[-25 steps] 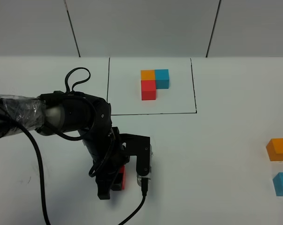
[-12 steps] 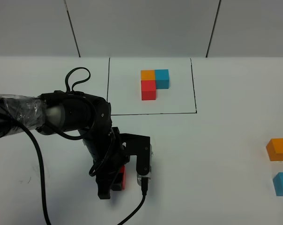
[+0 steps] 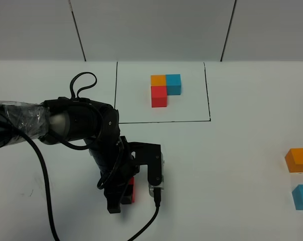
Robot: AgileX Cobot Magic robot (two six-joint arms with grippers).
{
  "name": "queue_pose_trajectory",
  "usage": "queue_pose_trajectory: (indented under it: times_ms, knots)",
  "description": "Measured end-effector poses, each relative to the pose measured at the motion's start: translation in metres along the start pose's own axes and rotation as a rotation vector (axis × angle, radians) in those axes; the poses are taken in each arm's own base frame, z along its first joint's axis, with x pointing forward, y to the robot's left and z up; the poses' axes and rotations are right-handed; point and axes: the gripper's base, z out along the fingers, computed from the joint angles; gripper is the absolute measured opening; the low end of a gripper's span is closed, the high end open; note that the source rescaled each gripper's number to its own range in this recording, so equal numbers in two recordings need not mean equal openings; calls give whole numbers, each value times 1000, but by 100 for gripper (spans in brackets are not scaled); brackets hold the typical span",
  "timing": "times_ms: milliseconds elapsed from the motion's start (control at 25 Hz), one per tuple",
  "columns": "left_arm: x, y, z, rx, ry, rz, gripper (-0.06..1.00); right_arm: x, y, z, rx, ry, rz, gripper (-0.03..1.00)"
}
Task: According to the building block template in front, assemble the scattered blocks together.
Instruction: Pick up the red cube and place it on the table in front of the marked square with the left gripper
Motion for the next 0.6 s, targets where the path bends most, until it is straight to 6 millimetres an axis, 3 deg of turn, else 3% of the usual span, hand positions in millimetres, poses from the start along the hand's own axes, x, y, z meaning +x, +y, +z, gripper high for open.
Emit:
queue_pose_trajectory:
  times_ms: [600]
  knots:
    - [0,1,3,-4,-6,-39,47,0,0,0,0,0,0,0]
